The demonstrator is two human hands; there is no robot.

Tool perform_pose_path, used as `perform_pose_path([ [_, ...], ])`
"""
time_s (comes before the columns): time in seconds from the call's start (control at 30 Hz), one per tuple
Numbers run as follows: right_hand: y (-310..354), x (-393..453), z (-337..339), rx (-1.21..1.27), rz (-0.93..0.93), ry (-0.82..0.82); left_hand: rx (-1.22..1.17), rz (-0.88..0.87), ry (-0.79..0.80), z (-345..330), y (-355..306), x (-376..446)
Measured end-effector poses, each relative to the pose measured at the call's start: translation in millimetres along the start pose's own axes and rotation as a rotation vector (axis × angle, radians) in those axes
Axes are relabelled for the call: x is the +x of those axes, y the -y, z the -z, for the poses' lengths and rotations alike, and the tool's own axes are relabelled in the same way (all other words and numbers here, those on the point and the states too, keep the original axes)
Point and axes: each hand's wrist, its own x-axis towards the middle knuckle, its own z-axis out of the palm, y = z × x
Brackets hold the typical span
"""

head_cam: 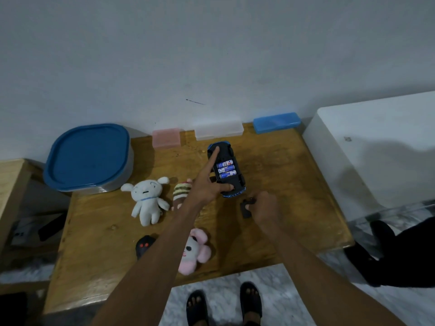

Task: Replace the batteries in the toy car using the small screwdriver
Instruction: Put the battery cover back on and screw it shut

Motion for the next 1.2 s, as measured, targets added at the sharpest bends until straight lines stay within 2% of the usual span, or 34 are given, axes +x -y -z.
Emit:
perform_pose_path([
  [0.13, 13, 4, 18, 0.155, 0.061, -0.129, -0.014, 0.004, -0.001, 7, -7, 0],
  [0.3, 60, 14, 65, 0.406, 0.157, -0.403, -0.001, 0.005, -0.005, 18, -14, 2],
  [0.37, 82, 18, 84, 0.466, 0.188, -0.442, -0.020, 0.009, -0.004, 21, -15, 1],
  [0.47, 109, 22, 104, 0.559, 0.300, -0.282, -0.003, -0.029, 0.021, 26, -15, 1],
  [0.57, 122, 24, 103, 0.526, 0.377, -0.090, -0.003, -0.048, 0.038, 30, -14, 0],
  [0.7, 126, 26, 87, 0.454, 0.391, 0.019, -0.016, -0.052, 0.041, 36, -15, -1],
  [1.2, 130, 25, 67, 0.425, 0.404, 0.098, -0.049, -0.053, 0.049, 46, -15, -1],
])
